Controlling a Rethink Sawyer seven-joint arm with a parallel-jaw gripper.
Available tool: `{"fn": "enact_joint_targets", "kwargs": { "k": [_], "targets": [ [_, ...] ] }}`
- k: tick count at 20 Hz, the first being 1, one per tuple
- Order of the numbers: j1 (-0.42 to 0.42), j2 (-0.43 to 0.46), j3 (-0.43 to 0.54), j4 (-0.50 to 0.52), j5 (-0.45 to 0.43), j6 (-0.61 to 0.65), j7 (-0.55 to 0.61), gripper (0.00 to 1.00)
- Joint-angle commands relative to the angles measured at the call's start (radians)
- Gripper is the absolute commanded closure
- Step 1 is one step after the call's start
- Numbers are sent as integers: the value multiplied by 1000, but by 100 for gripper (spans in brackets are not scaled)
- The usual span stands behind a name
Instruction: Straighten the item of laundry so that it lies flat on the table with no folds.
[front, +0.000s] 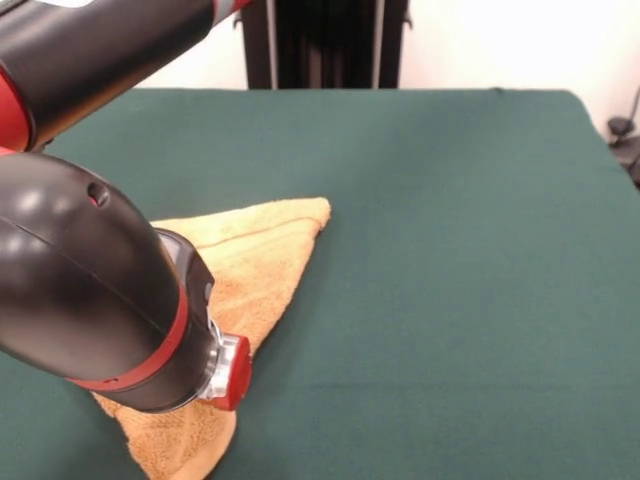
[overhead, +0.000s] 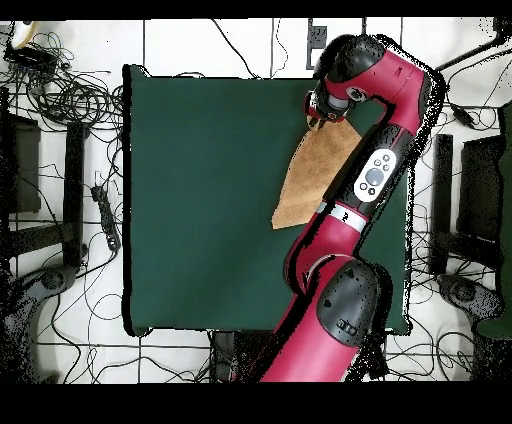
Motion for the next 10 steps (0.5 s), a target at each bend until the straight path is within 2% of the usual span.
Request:
{"fn": "enact_joint_targets", "kwargs": {
  "k": [1,10],
  "targets": [
    [36,87,93,67,-87,109,-17,100],
    [37,83,102,71,-93,116,-4,100]
  ]
}}
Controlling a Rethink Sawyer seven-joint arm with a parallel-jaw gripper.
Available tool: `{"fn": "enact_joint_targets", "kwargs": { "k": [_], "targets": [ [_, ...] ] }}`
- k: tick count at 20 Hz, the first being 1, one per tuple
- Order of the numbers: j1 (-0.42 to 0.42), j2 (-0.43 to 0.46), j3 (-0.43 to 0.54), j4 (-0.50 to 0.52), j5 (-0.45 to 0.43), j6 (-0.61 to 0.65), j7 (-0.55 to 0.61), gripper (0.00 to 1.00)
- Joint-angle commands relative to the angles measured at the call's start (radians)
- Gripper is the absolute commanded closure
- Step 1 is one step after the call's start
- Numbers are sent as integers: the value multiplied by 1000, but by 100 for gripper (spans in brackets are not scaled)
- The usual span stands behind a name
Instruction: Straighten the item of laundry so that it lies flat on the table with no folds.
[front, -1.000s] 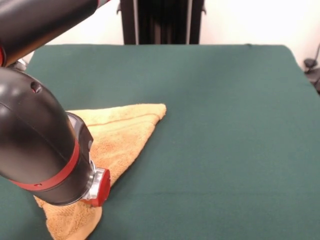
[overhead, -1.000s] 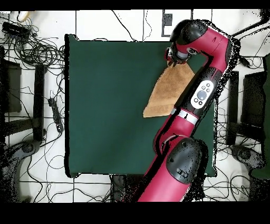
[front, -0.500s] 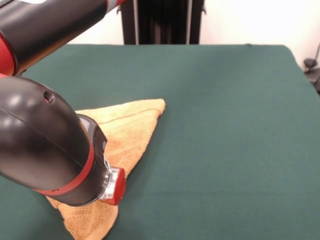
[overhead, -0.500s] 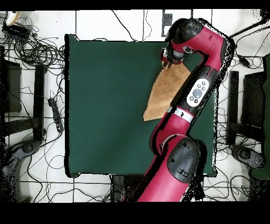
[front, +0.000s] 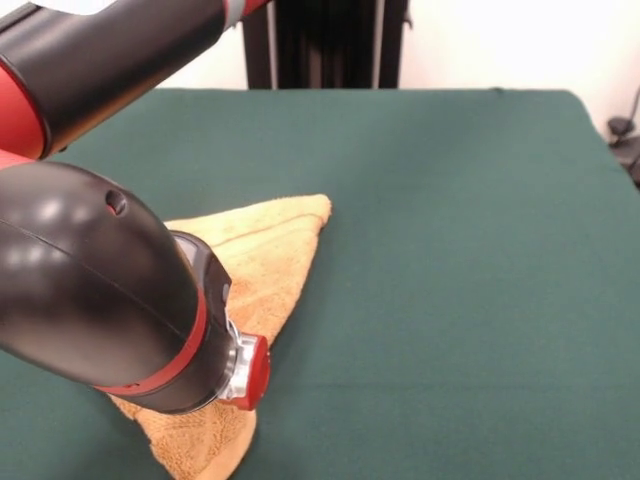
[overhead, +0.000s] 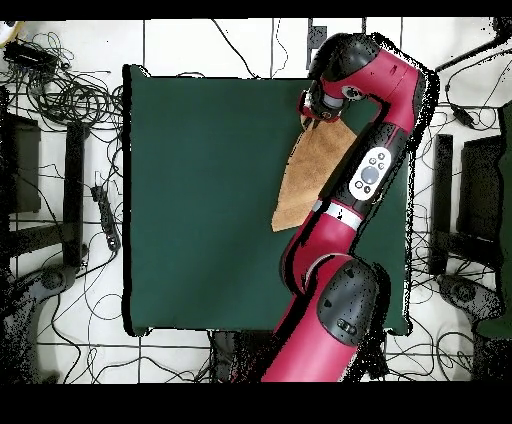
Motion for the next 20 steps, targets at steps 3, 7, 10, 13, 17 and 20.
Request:
{"fn": "enact_joint_targets", "kwargs": {
  "k": [3,7,10,13,17,20],
  "targets": [
    [37,64,64,66,-88,111,-27,100],
    [33,50,52,75,-91,116,-50,100],
    [26,49,28,85,-51,106,-36,100],
    [17,47,-61,132,61,60,-3,100],
    [-26,37,-223,271,260,35,81,100],
    [-71,13,-328,397,386,16,139,100]
  ]
}}
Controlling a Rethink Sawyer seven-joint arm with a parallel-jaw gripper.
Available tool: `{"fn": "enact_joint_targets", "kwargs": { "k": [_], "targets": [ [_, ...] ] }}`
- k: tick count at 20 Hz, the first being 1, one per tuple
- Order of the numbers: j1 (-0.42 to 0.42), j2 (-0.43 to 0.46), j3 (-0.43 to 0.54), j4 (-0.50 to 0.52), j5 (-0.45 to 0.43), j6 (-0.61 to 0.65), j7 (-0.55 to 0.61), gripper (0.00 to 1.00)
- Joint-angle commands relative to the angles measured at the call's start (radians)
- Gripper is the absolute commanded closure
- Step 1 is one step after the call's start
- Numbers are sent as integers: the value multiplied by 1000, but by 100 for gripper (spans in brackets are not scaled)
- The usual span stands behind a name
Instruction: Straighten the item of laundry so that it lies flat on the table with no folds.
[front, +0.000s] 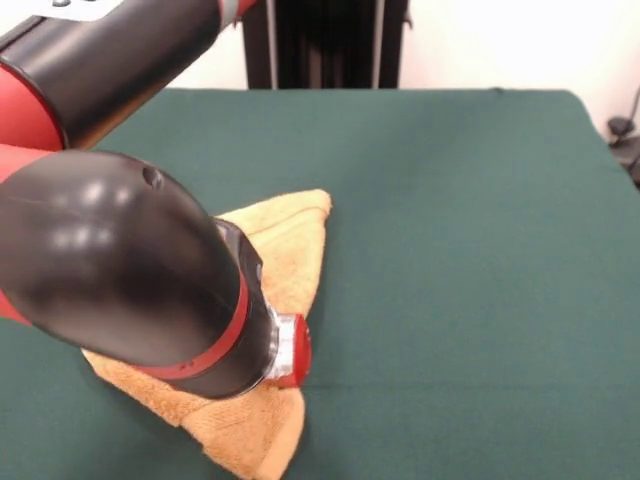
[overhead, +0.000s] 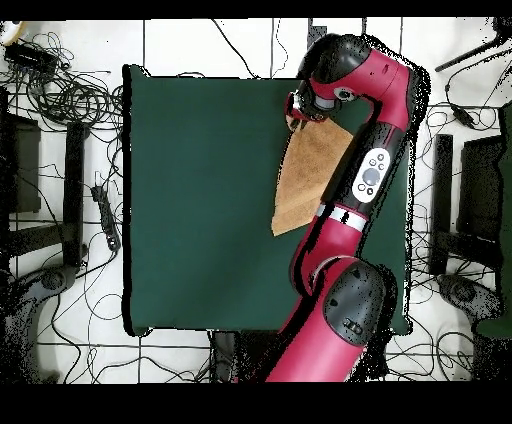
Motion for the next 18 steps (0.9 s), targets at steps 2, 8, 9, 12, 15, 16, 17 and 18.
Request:
{"fn": "enact_joint_targets", "kwargs": {
  "k": [2,8,9,12,15,16,17,18],
  "targets": [
    [-68,-15,-294,337,270,-32,172,100],
    [-87,-68,-408,444,383,-65,206,100],
    [-83,-71,-417,442,396,-63,205,100],
    [-85,-87,-457,474,448,-86,223,100],
    [-85,-97,-489,497,490,-111,240,100],
    [-88,-102,-502,512,507,-126,249,100],
    [-87,-106,-515,520,518,-140,252,100],
    [-86,-110,-528,528,529,-152,256,100]
  ]
}}
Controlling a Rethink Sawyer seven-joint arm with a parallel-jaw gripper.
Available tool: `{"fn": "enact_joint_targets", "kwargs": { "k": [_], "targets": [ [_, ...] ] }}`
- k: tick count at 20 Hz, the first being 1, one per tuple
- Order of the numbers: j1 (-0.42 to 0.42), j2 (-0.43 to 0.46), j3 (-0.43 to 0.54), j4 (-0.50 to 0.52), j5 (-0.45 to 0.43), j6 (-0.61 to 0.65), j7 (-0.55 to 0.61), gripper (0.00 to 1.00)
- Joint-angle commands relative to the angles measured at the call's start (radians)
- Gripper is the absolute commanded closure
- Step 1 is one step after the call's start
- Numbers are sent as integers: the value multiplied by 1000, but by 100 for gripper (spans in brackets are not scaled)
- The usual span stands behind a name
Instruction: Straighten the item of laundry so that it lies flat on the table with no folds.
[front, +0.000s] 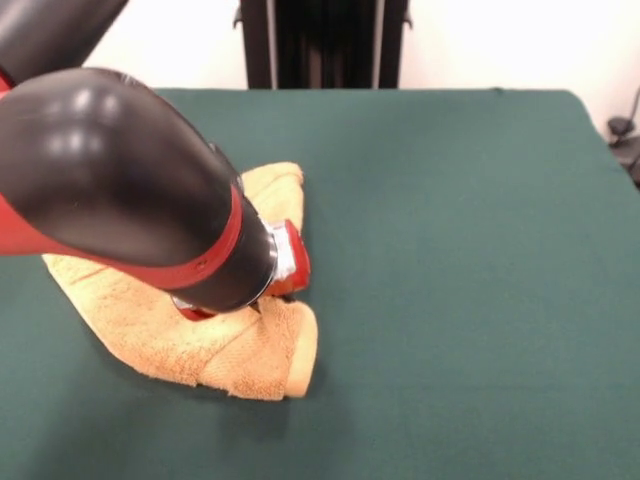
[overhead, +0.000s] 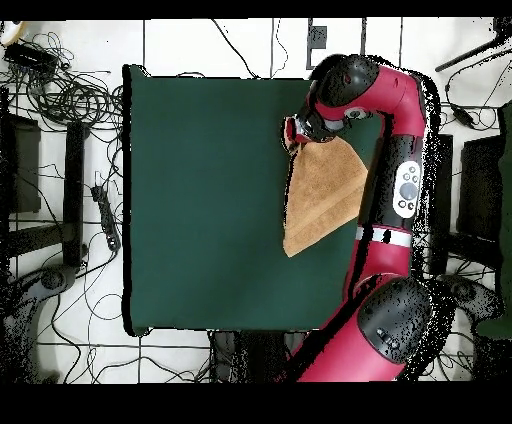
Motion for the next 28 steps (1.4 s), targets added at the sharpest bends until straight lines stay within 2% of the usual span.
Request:
{"fn": "enact_joint_targets", "kwargs": {
  "k": [1,9,17,28],
  "targets": [
    [23,-42,-204,180,96,-145,254,100],
    [37,-63,-280,199,195,-193,270,100],
    [57,-97,-363,190,268,-177,231,100],
    [66,-147,-459,273,381,-265,258,100]
  ]
}}
